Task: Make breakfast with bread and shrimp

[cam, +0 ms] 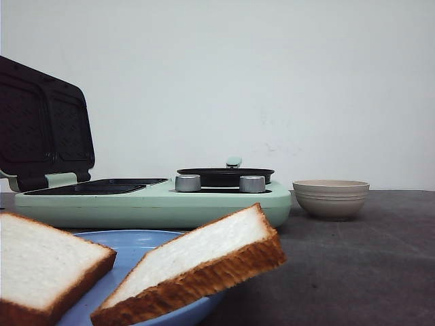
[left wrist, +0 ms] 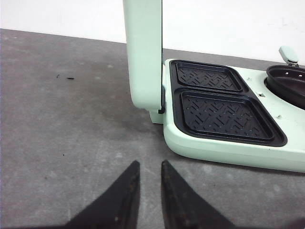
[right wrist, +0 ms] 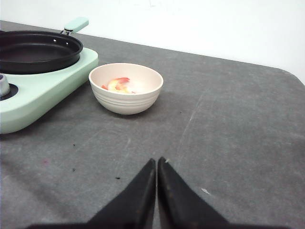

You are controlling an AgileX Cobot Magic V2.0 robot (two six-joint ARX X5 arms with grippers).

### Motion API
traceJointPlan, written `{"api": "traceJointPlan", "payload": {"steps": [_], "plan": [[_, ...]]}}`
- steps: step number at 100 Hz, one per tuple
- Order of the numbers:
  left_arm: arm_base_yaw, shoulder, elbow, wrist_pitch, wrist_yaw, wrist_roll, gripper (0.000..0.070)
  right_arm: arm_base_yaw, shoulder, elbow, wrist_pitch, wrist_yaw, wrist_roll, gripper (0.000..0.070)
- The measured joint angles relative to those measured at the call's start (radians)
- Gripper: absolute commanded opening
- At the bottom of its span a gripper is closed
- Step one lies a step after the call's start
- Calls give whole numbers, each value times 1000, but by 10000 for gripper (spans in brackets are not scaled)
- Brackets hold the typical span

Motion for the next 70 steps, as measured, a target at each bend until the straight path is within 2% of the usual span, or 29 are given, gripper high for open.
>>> {"api": "traceJointPlan", "payload": {"steps": [56, 70], "plan": [[0, 0, 0, 0, 0, 0, 0, 0, 0, 0, 2, -1, 1, 0], [0, 0, 0, 0, 0, 0, 0, 0, 0, 0, 2, -1, 47, 0]]}}
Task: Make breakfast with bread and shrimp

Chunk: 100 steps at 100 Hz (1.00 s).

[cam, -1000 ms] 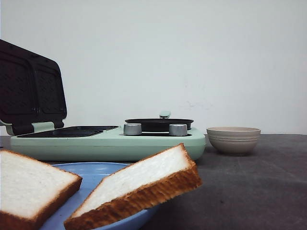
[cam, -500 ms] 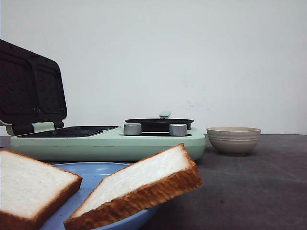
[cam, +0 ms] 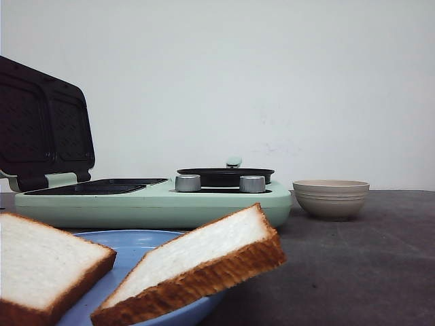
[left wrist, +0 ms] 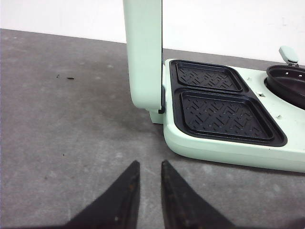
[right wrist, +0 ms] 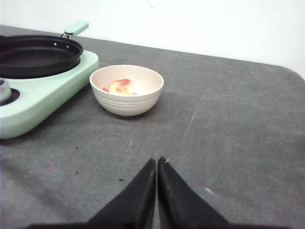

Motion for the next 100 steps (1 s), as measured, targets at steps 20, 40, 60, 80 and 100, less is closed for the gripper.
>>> {"api": "traceJointPlan", "payload": {"steps": [20, 40, 60, 80, 100], "plan": [[0, 0, 0, 0, 0, 0, 0, 0, 0, 0, 0, 0, 73, 0], [0, 0, 0, 0, 0, -14, 0, 0, 0, 0, 0, 0, 155, 0], [0, 0, 1, 8, 0, -167, 3, 0, 0, 0, 0, 0, 221, 0], [0, 0, 32, -16, 58, -299, 4, 0, 0, 14, -39, -26, 319, 0], [0, 21, 130, -125, 71, -338, 4, 0, 10, 107, -132, -26, 394, 0]]}}
